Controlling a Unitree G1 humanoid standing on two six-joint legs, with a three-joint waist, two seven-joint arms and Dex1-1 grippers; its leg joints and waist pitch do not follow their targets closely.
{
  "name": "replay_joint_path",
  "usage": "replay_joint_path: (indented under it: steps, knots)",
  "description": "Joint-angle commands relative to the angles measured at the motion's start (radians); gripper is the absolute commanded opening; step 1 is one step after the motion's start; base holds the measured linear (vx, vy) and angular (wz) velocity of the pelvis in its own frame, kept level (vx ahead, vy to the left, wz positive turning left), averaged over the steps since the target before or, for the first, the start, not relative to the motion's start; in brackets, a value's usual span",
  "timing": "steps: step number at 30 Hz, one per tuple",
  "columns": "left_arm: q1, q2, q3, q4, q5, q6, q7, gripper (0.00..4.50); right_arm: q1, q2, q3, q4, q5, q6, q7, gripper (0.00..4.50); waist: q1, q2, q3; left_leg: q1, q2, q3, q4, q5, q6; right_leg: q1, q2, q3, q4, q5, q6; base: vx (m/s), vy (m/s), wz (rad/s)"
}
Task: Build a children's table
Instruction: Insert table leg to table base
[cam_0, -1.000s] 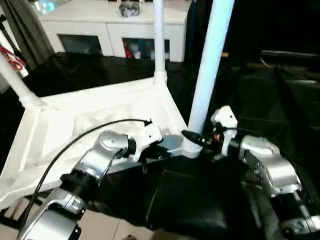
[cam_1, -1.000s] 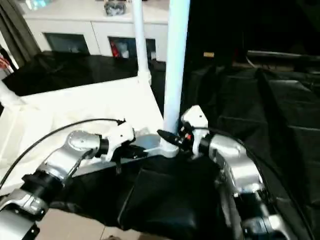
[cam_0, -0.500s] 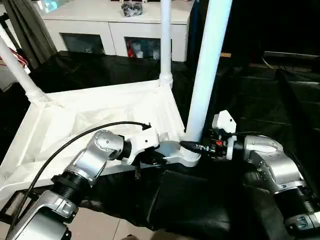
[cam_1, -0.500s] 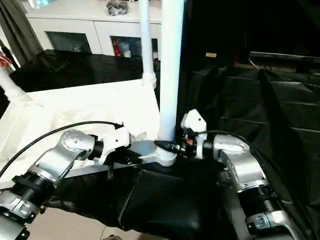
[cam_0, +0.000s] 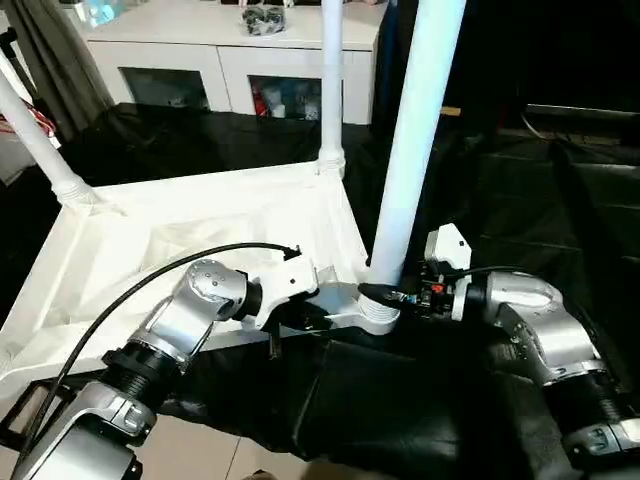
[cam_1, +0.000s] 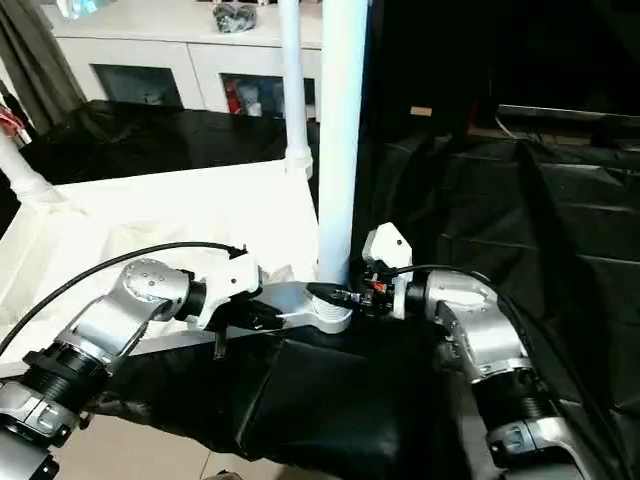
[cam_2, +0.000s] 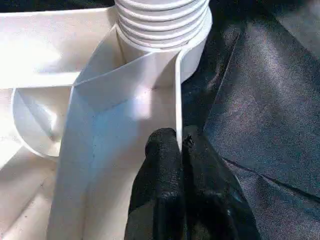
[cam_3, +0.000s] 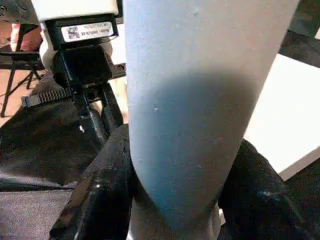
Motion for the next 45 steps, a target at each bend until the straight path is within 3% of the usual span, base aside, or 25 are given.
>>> replay_joint_path:
  steps: [1,11,13,17,18,20,21,23,29,37,39,40,41,42,43,45]
  knots:
    - [-0.01,-0.011,-0.01,-0.053,-0.014,-0.007,-0.027,0.0,0.03,-0.001,0.041,0.091,-0.066,0.039,-0.028,1.87,0.006,-0.009,-0.054,0.01,0.056,-0.023,-0.082,-0.169,0.057,0.049,-0.089,0.047,-0.081,-0.124,-0.249,0.0,0.0,0.0]
    - [-0.013,-0.015,-0.011,-0.05,-0.01,-0.002,-0.025,0.0,0.007,-0.017,0.074,0.119,-0.108,0.051,-0.022,1.87,0.002,-0.016,-0.051,0.011,0.056,-0.022,-0.084,-0.178,0.057,0.047,-0.09,0.048,-0.085,-0.162,-0.241,0.0,0.0,0.0]
    - [-0.011,-0.015,-0.01,-0.052,-0.01,0.0,-0.023,0.0,0.001,-0.026,0.084,0.118,-0.12,0.062,-0.02,1.87,0.0,-0.026,-0.05,0.01,0.056,-0.021,-0.086,-0.182,0.056,0.047,-0.089,0.048,-0.088,-0.18,-0.234,0.0,0.0,0.0]
    - [-0.01,-0.018,-0.006,-0.054,-0.01,0.002,-0.016,0.0,-0.016,-0.034,0.085,0.112,-0.122,0.081,-0.016,1.87,0.0,-0.024,-0.05,0.012,0.057,-0.022,-0.087,-0.183,0.054,0.044,-0.09,0.049,-0.088,-0.193,-0.23,0.0,0.0,0.0]
    - [-0.009,-0.019,-0.005,-0.055,-0.009,0.003,-0.014,0.0,-0.02,-0.039,0.087,0.109,-0.122,0.085,-0.01,1.87,0.0,-0.03,-0.05,0.012,0.058,-0.022,-0.087,-0.181,0.054,0.044,-0.09,0.05,-0.087,-0.188,-0.231,0.0,0.0,0.0]
    - [-0.008,-0.019,-0.004,-0.056,-0.008,0.004,-0.014,0.0,-0.021,-0.042,0.089,0.11,-0.123,0.085,-0.008,1.87,0.001,-0.03,-0.049,0.013,0.058,-0.021,-0.088,-0.184,0.054,0.043,-0.09,0.05,-0.088,-0.192,-0.23,0.0,0.0,0.0]
    - [-0.006,-0.02,-0.003,-0.057,-0.007,0.005,-0.011,0.0,-0.024,-0.047,0.092,0.111,-0.126,0.086,-0.005,1.87,-0.001,-0.039,-0.049,0.012,0.058,-0.02,-0.088,-0.181,0.054,0.044,-0.09,0.05,-0.089,-0.189,-0.228,0.0,0.0,0.0]
    - [-0.006,-0.021,-0.002,-0.057,-0.006,0.005,-0.01,0.0,-0.026,-0.048,0.093,0.111,-0.126,0.086,-0.004,1.87,0.0,-0.035,-0.049,0.012,0.057,-0.021,-0.088,-0.182,0.053,0.043,-0.09,0.05,-0.089,-0.195,-0.227,0.0,0.0,0.0]
    - [-0.01,-0.029,0.007,-0.04,0.005,0.011,0.03,0.0,-0.021,-0.044,0.091,0.117,-0.133,0.069,-0.031,1.87,-0.001,-0.038,-0.047,0.013,0.058,-0.021,-0.09,-0.196,0.048,0.042,-0.091,0.051,-0.091,-0.205,-0.224,0.0,0.0,0.0]
    - [-0.079,-0.148,0.076,0.064,0.037,0.119,0.283,0.0,-0.038,0.076,-0.024,0.271,-0.136,0.043,-0.399,1.87,-0.01,-0.039,-0.041,0.016,0.053,-0.027,-0.1,-0.26,-0.002,0.038,-0.093,0.049,-0.107,-0.347,-0.183,0.0,0.0,0.0]
    - [-0.102,-0.19,0.088,0.09,0.036,0.148,0.335,0.0,-0.059,0.12,-0.05,0.325,-0.125,0.048,-0.486,1.87,-0.01,-0.036,-0.04,0.02,0.053,-0.026,-0.1,-0.274,-0.003,0.034,-0.093,0.051,-0.111,-0.344,-0.182,0.0,0.0,0.0]
    - [-0.11,-0.204,0.091,0.099,0.035,0.156,0.351,0.0,-0.068,0.135,-0.059,0.344,-0.12,0.051,-0.514,1.87,-0.012,-0.028,-0.041,0.021,0.053,-0.026,-0.101,-0.277,-0.006,0.036,-0.093,0.051,-0.109,-0.336,-0.19,0.0,0.0,0.0]
    - [-0.125,-0.228,0.091,0.116,0.038,0.167,0.377,0.0,-0.087,0.162,-0.073,0.379,-0.113,0.056,-0.562,1.87,-0.017,-0.031,-0.039,0.019,0.052,-0.026,-0.104,-0.288,-0.01,0.038,-0.092,0.049,-0.112,-0.334,-0.192,0.0,0.0,0.0]
    - [-0.14,-0.251,0.089,0.135,0.044,0.173,0.402,0.0,-0.109,0.191,-0.086,0.417,-0.11,0.059,-0.613,1.87,-0.014,-0.023,-0.038,0.023,0.052,-0.029,-0.104,-0.301,-0.015,0.035,-0.093,0.049,-0.112,-0.339,-0.191,0.0,0.0,0.0]
    - [-0.163,-0.282,0.078,0.161,0.063,0.18,0.437,0.0,-0.147,0.226,-0.09,0.47,-0.119,0.058,-0.677,1.87,-0.021,-0.031,-0.037,0.025,0.05,-0.029,-0.106,-0.324,-0.019,0.037,-0.093,0.048,-0.116,-0.357,-0.19,0.0,0.0,0.0]
    - [-0.187,-0.31,0.066,0.189,0.088,0.19,0.47,0.0,-0.186,0.257,-0.088,0.511,-0.134,0.068,-0.73,1.87,-0.026,-0.027,-0.043,0.026,0.048,-0.029,-0.109,-0.298,-0.015,0.043,-0.093,0.047,-0.117,-0.316,-0.192,0.0,0.0,0.0]
